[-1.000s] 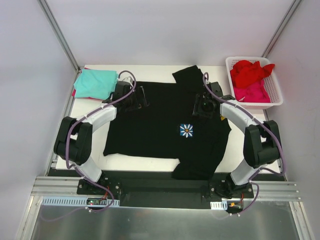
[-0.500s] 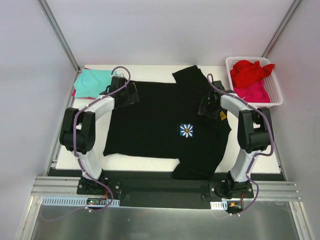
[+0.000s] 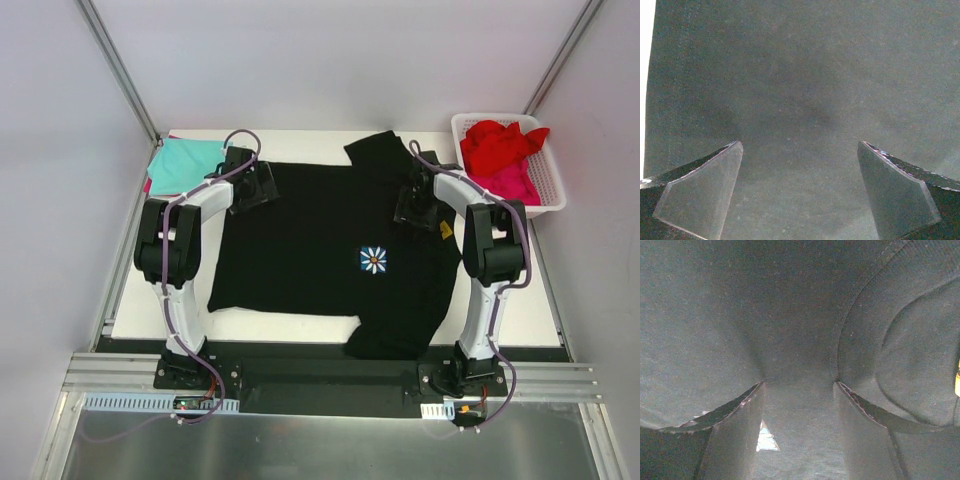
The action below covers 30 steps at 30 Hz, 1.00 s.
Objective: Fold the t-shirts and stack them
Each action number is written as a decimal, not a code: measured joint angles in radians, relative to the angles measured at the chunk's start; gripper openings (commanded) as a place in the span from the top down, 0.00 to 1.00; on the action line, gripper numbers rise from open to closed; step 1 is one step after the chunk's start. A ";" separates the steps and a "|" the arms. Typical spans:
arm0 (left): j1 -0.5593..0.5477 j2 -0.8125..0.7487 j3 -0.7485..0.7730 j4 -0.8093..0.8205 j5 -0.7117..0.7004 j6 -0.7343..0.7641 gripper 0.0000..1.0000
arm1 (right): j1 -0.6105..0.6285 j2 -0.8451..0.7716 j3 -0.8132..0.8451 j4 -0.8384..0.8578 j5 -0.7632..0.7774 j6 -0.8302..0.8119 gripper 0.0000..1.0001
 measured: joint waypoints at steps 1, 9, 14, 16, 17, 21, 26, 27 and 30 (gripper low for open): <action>0.002 0.010 0.010 -0.002 0.000 -0.003 0.01 | 0.000 0.009 0.013 -0.009 0.001 -0.001 0.40; 0.014 0.058 0.064 -0.018 -0.003 -0.026 0.01 | -0.007 0.059 0.099 -0.055 0.023 -0.016 0.39; 0.015 0.082 0.091 -0.019 -0.008 -0.029 0.01 | -0.023 0.090 0.152 -0.057 0.026 -0.031 0.39; 0.021 0.092 0.107 -0.017 -0.009 -0.029 0.01 | -0.030 0.105 0.173 -0.057 0.026 -0.034 0.39; 0.021 0.099 0.116 -0.016 -0.010 -0.029 0.01 | -0.031 0.111 0.181 -0.057 0.026 -0.036 0.39; 0.027 0.121 0.146 -0.012 -0.010 -0.029 0.01 | -0.041 0.142 0.224 -0.073 0.022 -0.043 0.39; 0.034 0.143 0.174 -0.005 -0.011 -0.032 0.01 | -0.050 0.190 0.303 -0.093 0.008 -0.046 0.39; 0.034 0.148 0.181 -0.005 -0.011 -0.033 0.01 | -0.053 0.203 0.325 -0.099 0.002 -0.047 0.39; 0.035 0.164 0.202 0.000 -0.011 -0.033 0.01 | -0.063 0.226 0.366 -0.104 -0.013 -0.050 0.38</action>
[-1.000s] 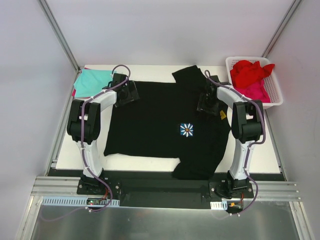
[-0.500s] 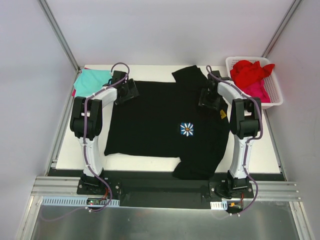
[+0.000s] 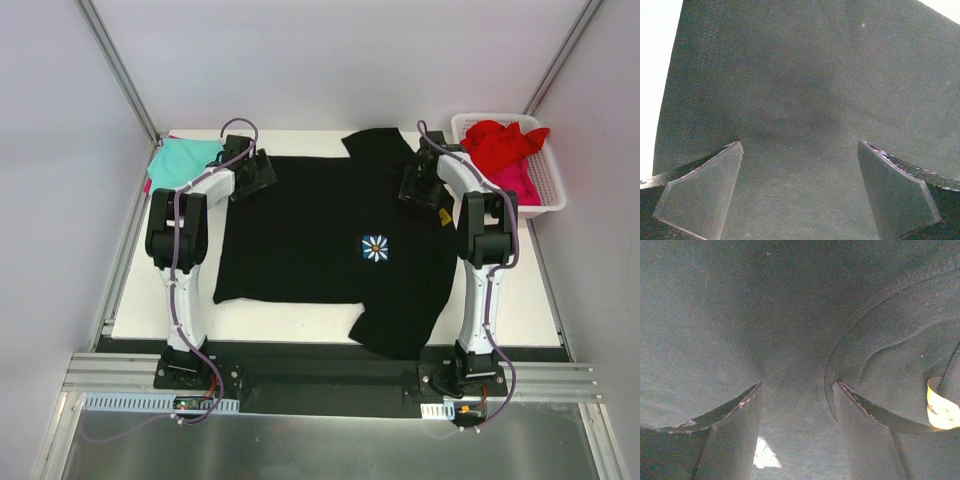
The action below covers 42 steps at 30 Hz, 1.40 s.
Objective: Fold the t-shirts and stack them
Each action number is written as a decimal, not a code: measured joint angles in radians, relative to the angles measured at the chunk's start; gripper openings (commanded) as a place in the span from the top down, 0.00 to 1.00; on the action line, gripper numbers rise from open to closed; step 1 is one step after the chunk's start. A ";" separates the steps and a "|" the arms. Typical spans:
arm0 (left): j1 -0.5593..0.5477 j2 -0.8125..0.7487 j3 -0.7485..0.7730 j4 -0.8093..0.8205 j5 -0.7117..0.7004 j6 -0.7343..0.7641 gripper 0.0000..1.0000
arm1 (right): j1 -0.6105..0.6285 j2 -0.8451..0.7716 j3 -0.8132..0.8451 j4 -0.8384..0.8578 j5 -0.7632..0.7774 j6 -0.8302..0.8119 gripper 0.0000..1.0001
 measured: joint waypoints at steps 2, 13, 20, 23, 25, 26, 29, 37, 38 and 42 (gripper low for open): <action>0.005 0.014 0.018 0.005 0.000 0.000 0.01 | -0.006 0.012 0.021 0.000 -0.011 -0.002 0.38; 0.013 0.054 0.074 0.016 0.001 -0.003 0.01 | -0.051 0.065 0.111 -0.003 -0.055 -0.002 0.38; 0.010 -0.062 -0.011 0.007 0.000 0.007 0.01 | -0.047 -0.064 -0.017 0.005 -0.058 -0.003 0.37; 0.001 -0.202 -0.075 0.009 0.000 0.022 0.01 | -0.031 -0.190 -0.092 0.000 -0.049 -0.003 0.38; -0.018 -0.341 -0.132 0.012 -0.010 0.034 0.01 | -0.010 -0.312 -0.154 0.001 -0.040 -0.003 0.39; -0.031 -0.410 -0.164 0.017 -0.023 0.037 0.01 | 0.003 -0.385 -0.200 0.011 -0.040 -0.001 0.39; -0.085 -0.591 -0.267 0.026 -0.033 0.040 0.01 | 0.037 -0.615 -0.377 0.051 -0.047 0.026 0.41; -0.183 -0.794 -0.640 -0.035 -0.026 0.026 0.01 | 0.066 -1.181 -0.943 0.054 -0.053 0.146 0.44; -0.190 -0.798 -0.681 -0.052 -0.026 0.024 0.01 | 0.076 -1.226 -0.985 0.036 -0.050 0.163 0.44; -0.245 -0.854 -0.769 -0.119 -0.026 0.022 0.01 | 0.094 -1.349 -1.035 -0.021 -0.043 0.209 0.44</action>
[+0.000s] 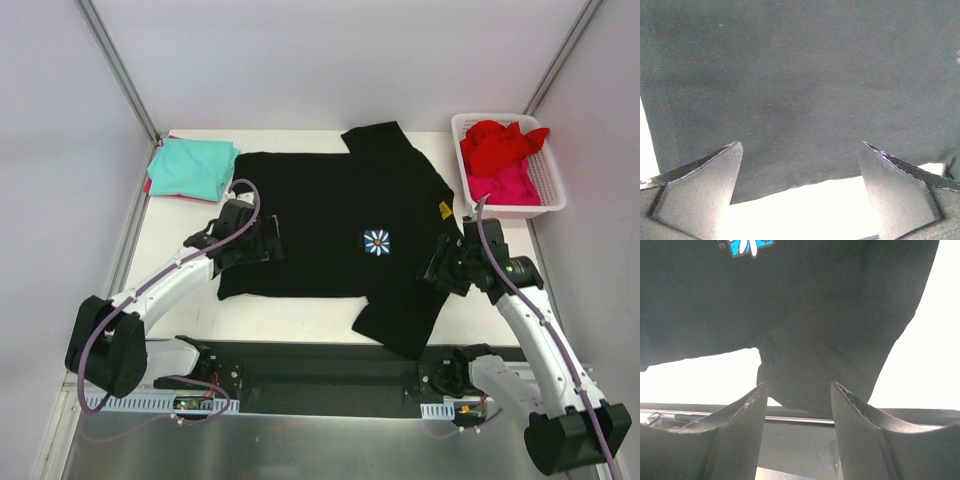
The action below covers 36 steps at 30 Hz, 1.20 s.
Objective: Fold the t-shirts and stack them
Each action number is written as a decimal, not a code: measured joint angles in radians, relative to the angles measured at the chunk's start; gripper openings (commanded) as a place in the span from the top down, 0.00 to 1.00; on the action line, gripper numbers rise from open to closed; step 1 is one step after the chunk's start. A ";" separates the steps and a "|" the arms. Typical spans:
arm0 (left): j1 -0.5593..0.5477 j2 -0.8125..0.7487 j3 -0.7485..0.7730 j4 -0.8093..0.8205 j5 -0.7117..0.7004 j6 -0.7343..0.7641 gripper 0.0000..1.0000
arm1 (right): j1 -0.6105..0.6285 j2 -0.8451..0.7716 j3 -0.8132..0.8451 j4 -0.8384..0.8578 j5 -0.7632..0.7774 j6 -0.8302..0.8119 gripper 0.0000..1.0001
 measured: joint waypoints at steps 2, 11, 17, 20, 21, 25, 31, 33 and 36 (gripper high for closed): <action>-0.031 -0.031 0.000 -0.008 0.000 0.000 0.01 | 0.004 -0.051 -0.005 -0.019 0.000 0.025 0.43; -0.079 -0.087 -0.027 -0.037 -0.023 0.000 0.01 | 0.040 -0.161 -0.068 -0.107 0.003 0.102 0.43; -0.088 -0.095 -0.037 -0.053 -0.028 -0.003 0.01 | 0.058 -0.167 -0.099 -0.169 0.005 0.128 0.43; -0.099 -0.095 -0.038 -0.058 -0.030 -0.011 0.01 | 0.068 -0.180 -0.102 -0.196 0.007 0.139 0.43; -0.106 -0.095 -0.038 -0.060 -0.031 -0.014 0.01 | 0.072 -0.186 -0.105 -0.202 0.008 0.142 0.43; -0.117 -0.095 -0.038 -0.061 -0.040 -0.019 0.01 | 0.087 -0.208 -0.130 -0.229 0.012 0.155 0.43; -0.118 -0.095 -0.038 -0.068 -0.054 -0.022 0.01 | 0.111 -0.225 -0.208 -0.250 0.026 0.168 0.44; -0.122 -0.095 -0.038 -0.068 -0.055 -0.023 0.01 | 0.120 -0.228 -0.230 -0.251 0.031 0.172 0.46; -0.130 -0.095 -0.038 -0.068 -0.055 -0.025 0.01 | 0.131 -0.233 -0.257 -0.248 0.036 0.182 0.48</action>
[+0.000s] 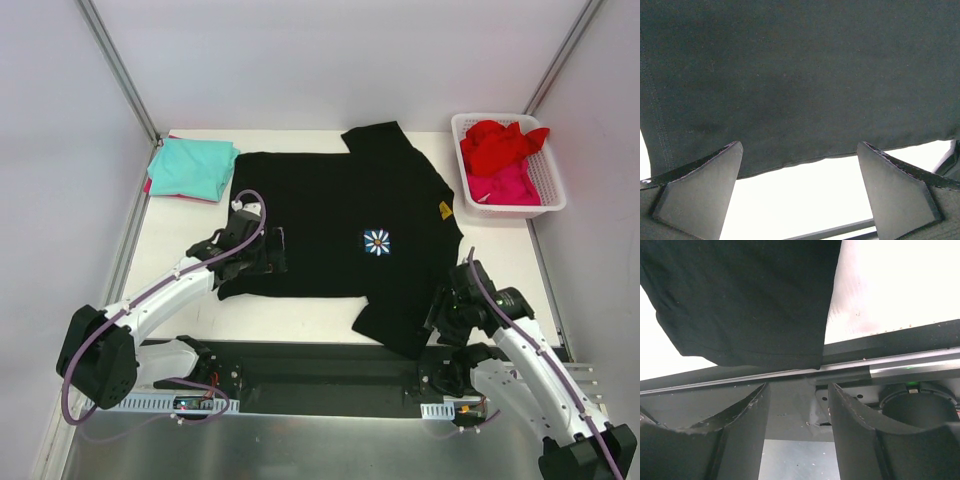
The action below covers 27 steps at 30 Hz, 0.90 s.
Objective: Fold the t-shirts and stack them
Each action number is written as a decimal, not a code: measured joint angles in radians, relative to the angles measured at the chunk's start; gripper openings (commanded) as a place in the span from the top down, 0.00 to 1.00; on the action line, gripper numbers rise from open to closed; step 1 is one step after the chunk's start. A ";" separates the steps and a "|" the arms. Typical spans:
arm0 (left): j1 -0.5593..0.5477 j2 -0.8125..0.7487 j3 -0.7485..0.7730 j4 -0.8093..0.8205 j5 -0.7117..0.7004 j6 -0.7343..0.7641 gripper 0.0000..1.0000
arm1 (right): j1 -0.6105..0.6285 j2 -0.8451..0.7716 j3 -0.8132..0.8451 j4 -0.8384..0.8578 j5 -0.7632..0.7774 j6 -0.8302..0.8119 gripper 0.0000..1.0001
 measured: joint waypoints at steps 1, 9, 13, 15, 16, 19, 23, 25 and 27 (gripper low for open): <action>0.000 0.001 0.000 0.000 0.000 0.000 0.01 | 0.003 -0.002 -0.008 0.007 0.001 0.004 0.48; -0.014 0.022 0.000 0.000 0.000 -0.001 0.01 | 0.085 0.019 -0.056 0.060 0.020 0.060 0.48; -0.014 0.024 0.000 0.000 0.000 -0.001 0.01 | 0.134 0.076 -0.061 0.076 0.043 0.088 0.48; -0.014 0.024 0.000 0.000 0.000 -0.001 0.01 | 0.156 0.105 -0.063 0.086 0.055 0.102 0.48; -0.014 0.024 0.000 0.000 0.000 -0.002 0.01 | 0.169 0.117 -0.063 0.090 0.064 0.109 0.48; -0.014 0.024 0.001 0.000 0.000 -0.003 0.01 | 0.205 0.150 -0.071 0.108 0.090 0.130 0.48; -0.014 0.024 0.001 0.000 0.000 -0.008 0.01 | 0.233 0.180 -0.087 0.131 0.122 0.154 0.48; -0.014 0.024 0.001 0.000 0.000 -0.010 0.01 | 0.239 0.186 -0.098 0.148 0.135 0.164 0.48; -0.014 0.024 0.001 0.000 0.000 -0.011 0.01 | 0.244 0.194 -0.106 0.166 0.149 0.176 0.48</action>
